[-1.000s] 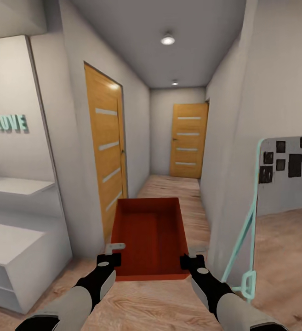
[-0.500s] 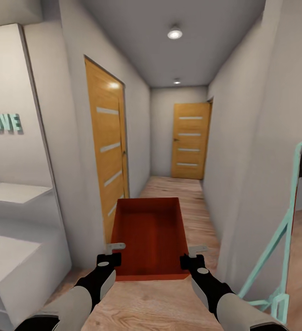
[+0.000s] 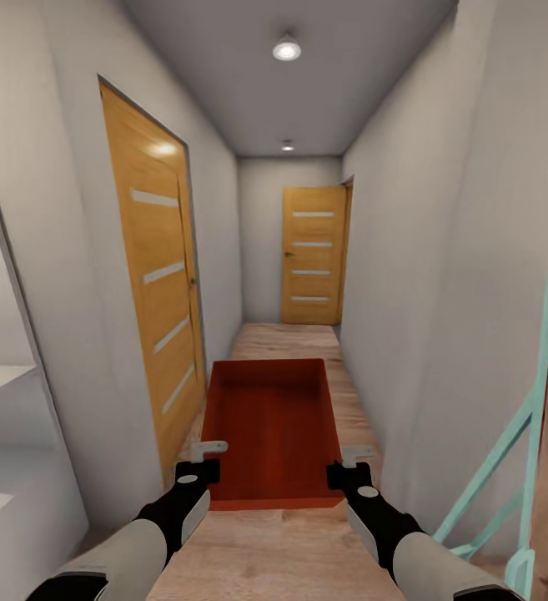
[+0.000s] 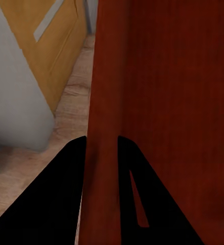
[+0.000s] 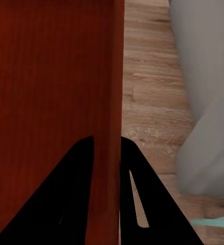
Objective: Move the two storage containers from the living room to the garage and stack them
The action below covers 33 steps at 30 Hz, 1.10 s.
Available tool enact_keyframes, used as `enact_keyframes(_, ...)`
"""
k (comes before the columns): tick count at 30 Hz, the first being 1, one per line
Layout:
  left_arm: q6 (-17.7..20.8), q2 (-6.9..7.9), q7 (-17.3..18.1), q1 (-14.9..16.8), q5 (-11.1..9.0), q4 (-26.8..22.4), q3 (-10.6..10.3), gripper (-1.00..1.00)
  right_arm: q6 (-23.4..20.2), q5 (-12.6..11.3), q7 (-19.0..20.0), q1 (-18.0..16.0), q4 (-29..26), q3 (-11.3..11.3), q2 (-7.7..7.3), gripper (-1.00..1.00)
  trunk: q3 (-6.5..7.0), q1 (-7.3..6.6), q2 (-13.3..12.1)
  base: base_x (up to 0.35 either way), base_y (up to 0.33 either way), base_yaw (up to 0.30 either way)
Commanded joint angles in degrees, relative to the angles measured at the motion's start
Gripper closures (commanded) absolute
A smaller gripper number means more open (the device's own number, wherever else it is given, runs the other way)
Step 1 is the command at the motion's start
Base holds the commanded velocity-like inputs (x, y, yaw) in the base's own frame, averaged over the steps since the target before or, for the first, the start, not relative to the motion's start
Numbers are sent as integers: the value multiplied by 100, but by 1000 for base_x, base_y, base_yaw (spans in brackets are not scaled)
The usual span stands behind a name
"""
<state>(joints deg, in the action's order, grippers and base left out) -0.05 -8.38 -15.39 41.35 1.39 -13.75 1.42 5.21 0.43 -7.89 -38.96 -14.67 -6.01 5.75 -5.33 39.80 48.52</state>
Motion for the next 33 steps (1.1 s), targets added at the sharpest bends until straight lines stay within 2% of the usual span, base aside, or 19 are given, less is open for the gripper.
enact_keyframes(1,-56,117,-41,5,-43,-128,243,100,11,-35,-37,-6,16,144,-4,100,-9,4,7,320,46,-283)
enact_keyframes(12,-56,124,-43,5,-43,-128,242,100,14,-35,-37,-6,16,135,-4,100,-9,4,7,324,6,-255)
enact_keyframes(28,-56,128,-43,5,-37,-128,245,100,15,-26,-37,-6,16,135,-9,100,-9,4,7,324,0,-12)
enact_keyframes(33,-56,192,-43,5,-46,-129,245,100,15,-26,-37,-6,16,135,-10,100,-9,4,7,324,0,0)
